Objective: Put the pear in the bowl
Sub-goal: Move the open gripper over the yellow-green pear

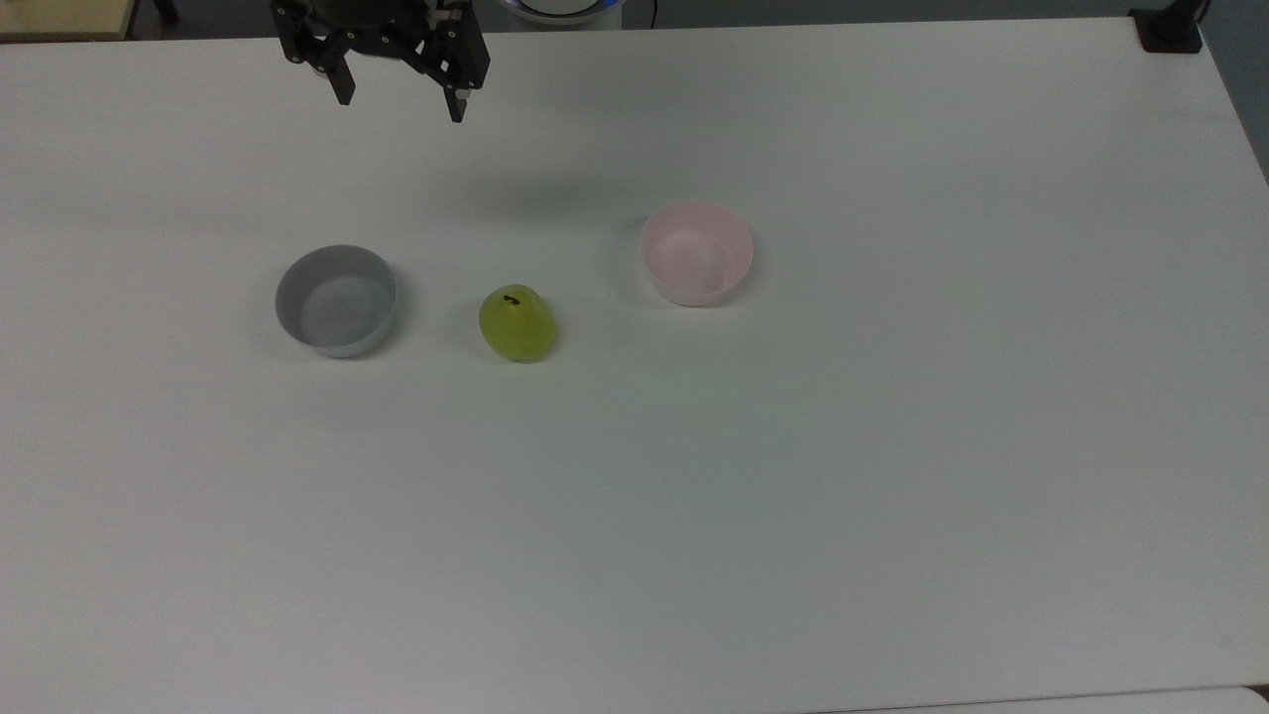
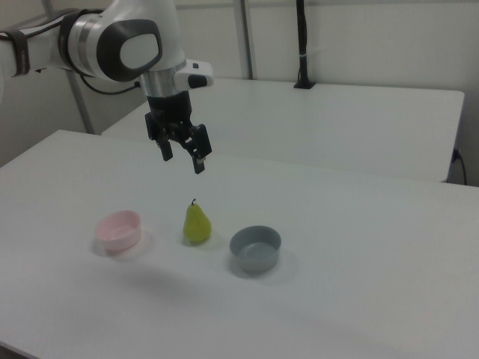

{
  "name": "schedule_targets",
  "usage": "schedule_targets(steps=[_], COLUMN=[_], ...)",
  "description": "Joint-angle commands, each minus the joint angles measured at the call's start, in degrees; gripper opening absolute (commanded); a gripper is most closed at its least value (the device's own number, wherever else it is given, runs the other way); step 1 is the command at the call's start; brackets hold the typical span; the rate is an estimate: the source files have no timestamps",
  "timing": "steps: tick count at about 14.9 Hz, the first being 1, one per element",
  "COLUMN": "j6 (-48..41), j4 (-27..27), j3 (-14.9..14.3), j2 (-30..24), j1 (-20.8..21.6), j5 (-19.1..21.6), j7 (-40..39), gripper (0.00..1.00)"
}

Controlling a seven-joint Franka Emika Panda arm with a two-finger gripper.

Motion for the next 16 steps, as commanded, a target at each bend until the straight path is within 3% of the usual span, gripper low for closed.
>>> schedule_targets(steps=[1,8,16], j6=[-1.1,-0.9,3.3], j4=[3.9,4.0,6.0], j3=[-1.3,-1.3,-1.3], j2=[0.7,0.8,6.3], j1=[-0.8,-0.3,5.4], j5=[0.4,0.4,1.3], j7=[0.5,-1.6,-3.5], gripper=[1.00,1.00,1.00])
